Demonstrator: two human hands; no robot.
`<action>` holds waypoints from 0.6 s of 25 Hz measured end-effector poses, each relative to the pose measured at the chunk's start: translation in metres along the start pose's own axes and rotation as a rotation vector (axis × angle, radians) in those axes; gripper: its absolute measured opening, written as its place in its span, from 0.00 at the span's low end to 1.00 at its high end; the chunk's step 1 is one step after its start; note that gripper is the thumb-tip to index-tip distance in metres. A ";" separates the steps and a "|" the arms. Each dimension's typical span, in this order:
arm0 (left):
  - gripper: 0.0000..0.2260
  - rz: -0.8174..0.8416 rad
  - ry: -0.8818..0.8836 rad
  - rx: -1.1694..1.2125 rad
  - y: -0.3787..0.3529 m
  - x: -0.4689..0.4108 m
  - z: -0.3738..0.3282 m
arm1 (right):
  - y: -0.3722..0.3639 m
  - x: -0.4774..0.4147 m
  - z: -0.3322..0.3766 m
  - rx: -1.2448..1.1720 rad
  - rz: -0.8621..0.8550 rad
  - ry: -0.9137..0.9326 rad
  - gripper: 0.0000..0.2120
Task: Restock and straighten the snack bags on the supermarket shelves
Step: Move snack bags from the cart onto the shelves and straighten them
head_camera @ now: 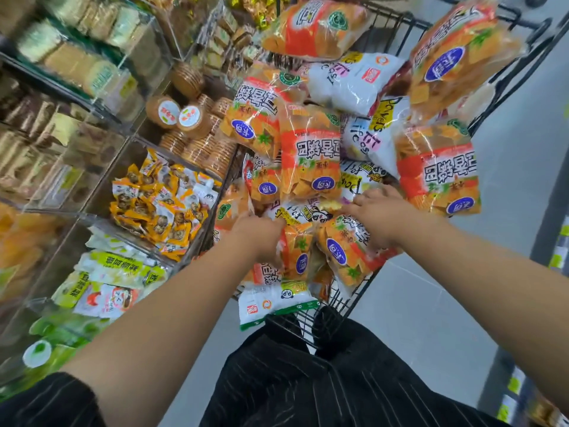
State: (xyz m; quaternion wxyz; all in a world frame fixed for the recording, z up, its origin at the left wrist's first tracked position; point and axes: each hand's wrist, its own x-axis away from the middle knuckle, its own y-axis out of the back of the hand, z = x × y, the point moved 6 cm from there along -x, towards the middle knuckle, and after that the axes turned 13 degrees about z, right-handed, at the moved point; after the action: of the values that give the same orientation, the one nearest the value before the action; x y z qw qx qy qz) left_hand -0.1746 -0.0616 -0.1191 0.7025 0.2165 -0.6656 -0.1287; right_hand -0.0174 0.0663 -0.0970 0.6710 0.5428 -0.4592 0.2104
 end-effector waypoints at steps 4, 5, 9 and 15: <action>0.39 -0.057 -0.035 0.019 0.009 0.010 0.012 | -0.001 0.014 0.000 -0.154 -0.042 -0.049 0.47; 0.40 -0.086 -0.034 0.025 0.012 0.015 0.016 | 0.000 0.018 0.000 -0.203 -0.056 -0.061 0.48; 0.41 -0.201 -0.011 0.104 0.019 0.042 0.032 | 0.005 0.029 0.000 -0.405 -0.146 -0.108 0.47; 0.44 -0.249 -0.062 0.700 0.008 0.068 0.070 | 0.001 0.039 0.009 -0.551 -0.200 -0.252 0.49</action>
State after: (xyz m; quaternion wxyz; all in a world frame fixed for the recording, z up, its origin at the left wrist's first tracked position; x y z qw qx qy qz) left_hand -0.2389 -0.0963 -0.0538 0.5444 0.5190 -0.6588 0.0155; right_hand -0.0023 0.0499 -0.0639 0.7480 0.4046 -0.5228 -0.0579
